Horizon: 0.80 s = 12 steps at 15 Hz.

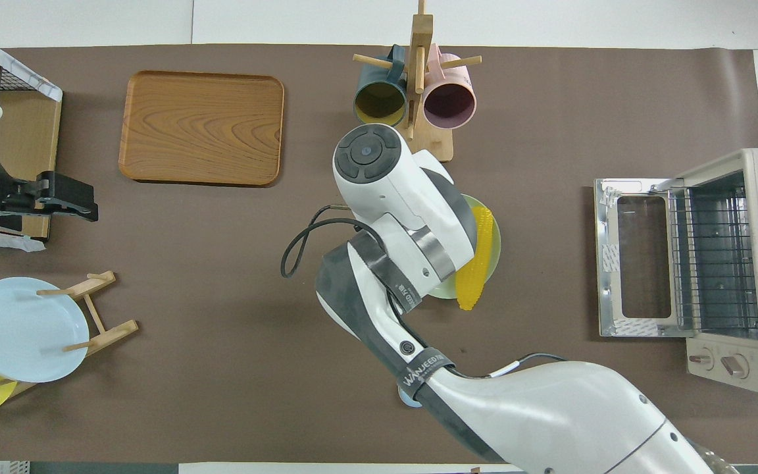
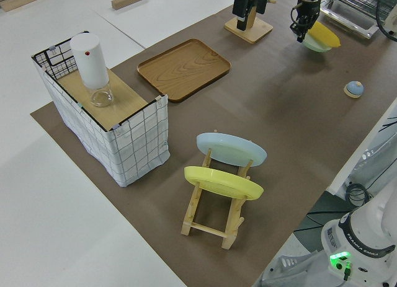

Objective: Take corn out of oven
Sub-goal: 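Pull the plate with corn out and set it on the table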

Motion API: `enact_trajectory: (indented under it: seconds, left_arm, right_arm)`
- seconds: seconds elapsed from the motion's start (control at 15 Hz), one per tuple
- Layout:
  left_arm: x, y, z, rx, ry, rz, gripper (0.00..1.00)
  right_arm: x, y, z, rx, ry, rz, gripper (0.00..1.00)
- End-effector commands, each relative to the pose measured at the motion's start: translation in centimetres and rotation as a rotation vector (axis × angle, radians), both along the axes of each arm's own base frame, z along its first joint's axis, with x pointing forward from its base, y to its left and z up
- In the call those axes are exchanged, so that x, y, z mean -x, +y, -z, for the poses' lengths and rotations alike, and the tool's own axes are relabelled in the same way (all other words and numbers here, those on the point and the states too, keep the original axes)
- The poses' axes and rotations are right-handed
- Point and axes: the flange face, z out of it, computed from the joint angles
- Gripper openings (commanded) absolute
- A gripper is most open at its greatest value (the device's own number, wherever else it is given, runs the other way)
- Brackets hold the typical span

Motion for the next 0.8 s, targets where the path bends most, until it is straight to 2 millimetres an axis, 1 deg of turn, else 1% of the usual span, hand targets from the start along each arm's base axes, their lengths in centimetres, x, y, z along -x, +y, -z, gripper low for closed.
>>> enact_trajectory:
  seconds: [0.0,0.13,0.27,0.33,0.4,0.53,0.6,0.67,0.73]
  left_arm:
    - [0.5,0.3,-0.1,0.006,-0.018,0.001,1.0]
    - [0.5,0.2,-0.1,0.008,-0.019,0.0,1.0]
    - [0.4,0.2,0.0,0.008,-0.02,0.002,1.0]
    - [0.4,0.1,-0.2,0.011,-0.028,0.003,1.0]
    - [0.4,0.0,-0.1,0.011,-0.026,0.003,1.0]
    - [0.4,0.0,-0.1,0.011,-0.028,0.003,1.0]
    - [0.3,0.0,-0.1,0.011,-0.029,0.003,1.0]
    - [0.4,-0.1,-0.1,0.013,-0.029,0.005,1.0]
    - [0.4,-0.1,-0.1,0.011,-0.029,0.006,1.0]
  right_arm:
    - [1.6,2.5,-0.4,-0.039,-0.013,0.047,0.0]
    - [2.0,3.2,0.0,-0.1,0.006,0.123,0.0]
    - [1.7,2.5,0.4,-0.117,0.024,0.158,0.0]
    - [1.5,2.3,0.4,-0.119,0.024,0.162,0.05]
    - [1.4,2.4,0.2,-0.127,0.014,0.163,0.19]
    - [0.9,2.6,-0.1,-0.155,-0.019,0.158,0.34]
    - [0.6,2.3,-0.2,-0.152,-0.029,0.142,0.37]
    - [0.2,1.8,-0.5,-0.146,-0.034,0.094,0.37]
    - [-0.8,0.3,-1.0,-0.144,-0.044,0.066,0.37]
